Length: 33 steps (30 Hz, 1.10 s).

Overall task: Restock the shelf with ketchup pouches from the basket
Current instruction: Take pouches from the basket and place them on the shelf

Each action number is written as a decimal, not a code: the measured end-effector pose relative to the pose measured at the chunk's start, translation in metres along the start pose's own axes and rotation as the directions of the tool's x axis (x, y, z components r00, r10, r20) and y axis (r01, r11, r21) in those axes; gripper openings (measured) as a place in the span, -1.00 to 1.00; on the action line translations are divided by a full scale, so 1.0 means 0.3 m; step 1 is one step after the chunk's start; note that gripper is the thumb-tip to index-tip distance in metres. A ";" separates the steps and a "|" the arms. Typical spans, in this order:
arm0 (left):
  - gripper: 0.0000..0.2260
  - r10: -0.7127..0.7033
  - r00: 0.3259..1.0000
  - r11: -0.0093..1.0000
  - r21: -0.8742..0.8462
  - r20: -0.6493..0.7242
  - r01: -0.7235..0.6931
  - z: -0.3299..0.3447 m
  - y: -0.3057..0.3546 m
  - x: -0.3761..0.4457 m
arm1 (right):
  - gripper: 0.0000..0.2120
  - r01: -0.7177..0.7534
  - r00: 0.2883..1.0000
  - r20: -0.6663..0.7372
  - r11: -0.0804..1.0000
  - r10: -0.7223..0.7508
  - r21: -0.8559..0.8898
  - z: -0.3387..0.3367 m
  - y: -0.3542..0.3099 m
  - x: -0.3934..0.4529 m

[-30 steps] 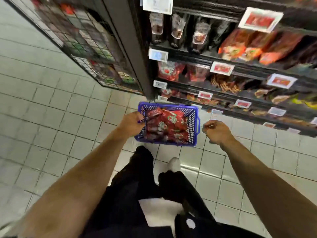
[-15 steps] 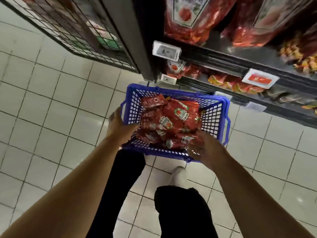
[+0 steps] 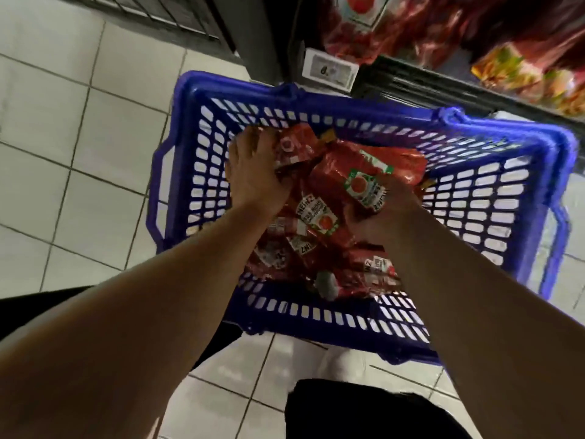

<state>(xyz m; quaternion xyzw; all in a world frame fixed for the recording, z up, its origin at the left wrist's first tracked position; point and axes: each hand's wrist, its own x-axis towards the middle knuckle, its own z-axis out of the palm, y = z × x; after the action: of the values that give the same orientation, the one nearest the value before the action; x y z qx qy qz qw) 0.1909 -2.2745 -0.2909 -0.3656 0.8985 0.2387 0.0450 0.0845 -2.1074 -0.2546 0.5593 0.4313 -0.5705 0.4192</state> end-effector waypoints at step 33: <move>-0.37 0.256 0.633 -0.058 -0.642 0.730 0.764 -1.421 0.619 -0.681 | -0.75 0.476 0.823 0.471 0.838 -0.316 -0.269 -0.389 0.177 -1.573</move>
<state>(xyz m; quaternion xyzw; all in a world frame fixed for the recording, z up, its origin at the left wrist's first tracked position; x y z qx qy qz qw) 0.2539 -2.2266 0.2107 -0.3521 0.2583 0.8861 0.1554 0.1787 -2.0118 0.2156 0.2329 0.5433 -0.6567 0.4683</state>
